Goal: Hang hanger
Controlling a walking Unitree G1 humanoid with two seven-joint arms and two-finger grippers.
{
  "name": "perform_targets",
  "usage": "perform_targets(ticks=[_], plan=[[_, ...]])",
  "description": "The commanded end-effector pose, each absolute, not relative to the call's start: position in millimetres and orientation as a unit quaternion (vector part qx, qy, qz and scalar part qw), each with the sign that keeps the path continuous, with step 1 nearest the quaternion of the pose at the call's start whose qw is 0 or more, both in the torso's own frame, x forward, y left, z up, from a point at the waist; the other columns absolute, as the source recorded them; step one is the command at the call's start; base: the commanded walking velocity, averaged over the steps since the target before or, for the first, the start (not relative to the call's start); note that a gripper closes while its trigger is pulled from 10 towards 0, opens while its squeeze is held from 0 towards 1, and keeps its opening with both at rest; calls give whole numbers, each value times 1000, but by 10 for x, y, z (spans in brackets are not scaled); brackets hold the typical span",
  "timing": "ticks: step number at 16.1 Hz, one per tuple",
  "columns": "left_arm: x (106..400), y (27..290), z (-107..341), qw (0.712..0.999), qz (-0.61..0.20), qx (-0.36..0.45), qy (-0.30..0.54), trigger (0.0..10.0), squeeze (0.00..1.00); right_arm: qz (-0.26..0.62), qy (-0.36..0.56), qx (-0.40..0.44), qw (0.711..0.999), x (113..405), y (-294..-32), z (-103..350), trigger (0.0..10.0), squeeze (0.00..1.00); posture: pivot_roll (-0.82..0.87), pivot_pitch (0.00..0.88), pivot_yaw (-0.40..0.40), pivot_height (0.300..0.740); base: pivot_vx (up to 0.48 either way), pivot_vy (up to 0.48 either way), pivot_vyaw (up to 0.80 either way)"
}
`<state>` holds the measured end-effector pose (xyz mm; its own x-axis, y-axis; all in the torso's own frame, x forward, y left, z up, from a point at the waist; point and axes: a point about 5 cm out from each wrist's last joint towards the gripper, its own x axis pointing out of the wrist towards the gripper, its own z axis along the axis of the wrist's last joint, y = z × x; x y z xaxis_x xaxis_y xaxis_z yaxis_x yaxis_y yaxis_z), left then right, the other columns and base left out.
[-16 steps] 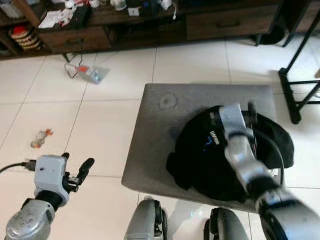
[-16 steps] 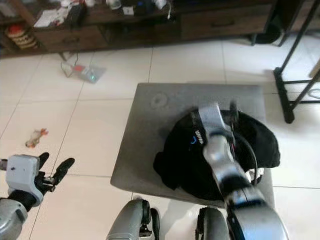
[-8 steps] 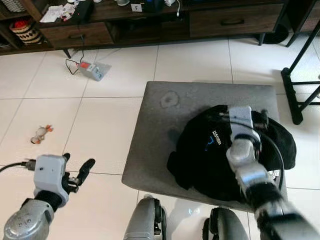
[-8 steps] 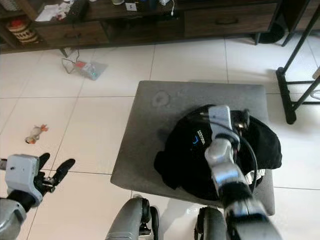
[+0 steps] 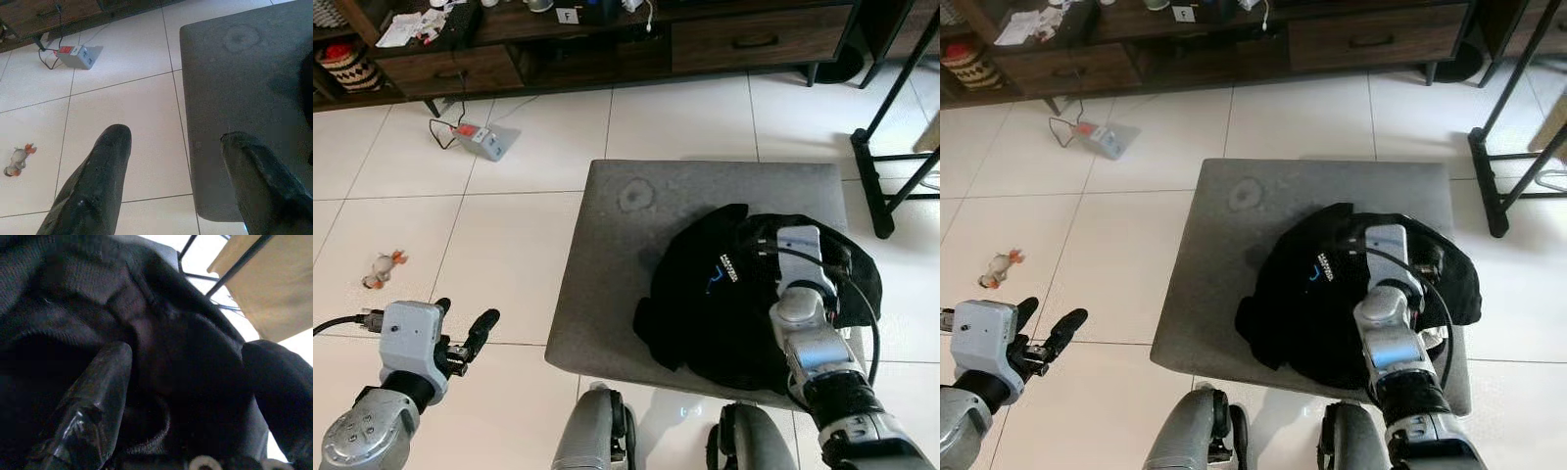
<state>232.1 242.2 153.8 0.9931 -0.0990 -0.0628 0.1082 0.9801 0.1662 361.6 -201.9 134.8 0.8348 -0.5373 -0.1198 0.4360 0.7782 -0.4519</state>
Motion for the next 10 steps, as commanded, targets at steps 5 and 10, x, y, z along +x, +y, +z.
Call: perform_targets(ticks=[5, 10], plan=[[2282, 2487, 1461, 994, -43, 84, 53, 10000, 0, -222, 165, -199, 940, 3598, -1904, 1173, 10000, 0, 184, 407, 169, 653, 0, 0, 0], [2252, 2492, 1477, 994, -44, 86, 55, 10000, 0, -239, 175, -219, 930, 3622, -2005, 1120, 10000, 0, 201, 413, 182, 653, 0, 0, 0]])
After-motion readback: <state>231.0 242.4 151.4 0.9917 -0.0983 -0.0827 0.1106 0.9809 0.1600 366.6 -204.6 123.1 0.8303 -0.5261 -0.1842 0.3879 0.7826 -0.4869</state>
